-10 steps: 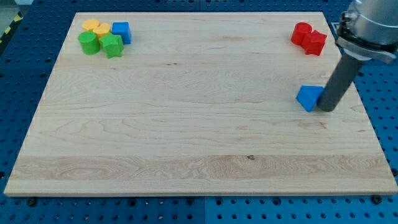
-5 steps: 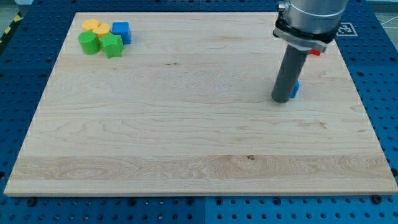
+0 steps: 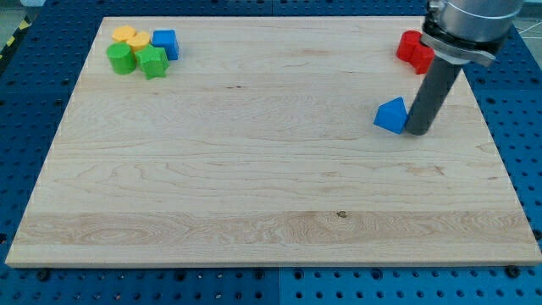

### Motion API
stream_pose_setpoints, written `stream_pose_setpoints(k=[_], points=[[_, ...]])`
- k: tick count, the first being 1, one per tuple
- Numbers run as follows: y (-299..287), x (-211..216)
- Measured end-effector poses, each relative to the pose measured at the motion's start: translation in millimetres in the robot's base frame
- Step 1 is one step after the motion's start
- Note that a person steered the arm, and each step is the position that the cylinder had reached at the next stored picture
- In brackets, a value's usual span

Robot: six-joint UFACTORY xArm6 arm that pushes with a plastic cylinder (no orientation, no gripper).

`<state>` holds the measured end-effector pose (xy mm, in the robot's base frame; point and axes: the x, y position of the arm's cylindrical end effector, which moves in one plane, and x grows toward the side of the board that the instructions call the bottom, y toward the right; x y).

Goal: Push the blue triangle towards the center

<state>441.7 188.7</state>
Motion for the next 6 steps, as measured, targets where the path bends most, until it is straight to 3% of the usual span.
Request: stream_pose_setpoints(k=[6], points=[[-88,-25]])
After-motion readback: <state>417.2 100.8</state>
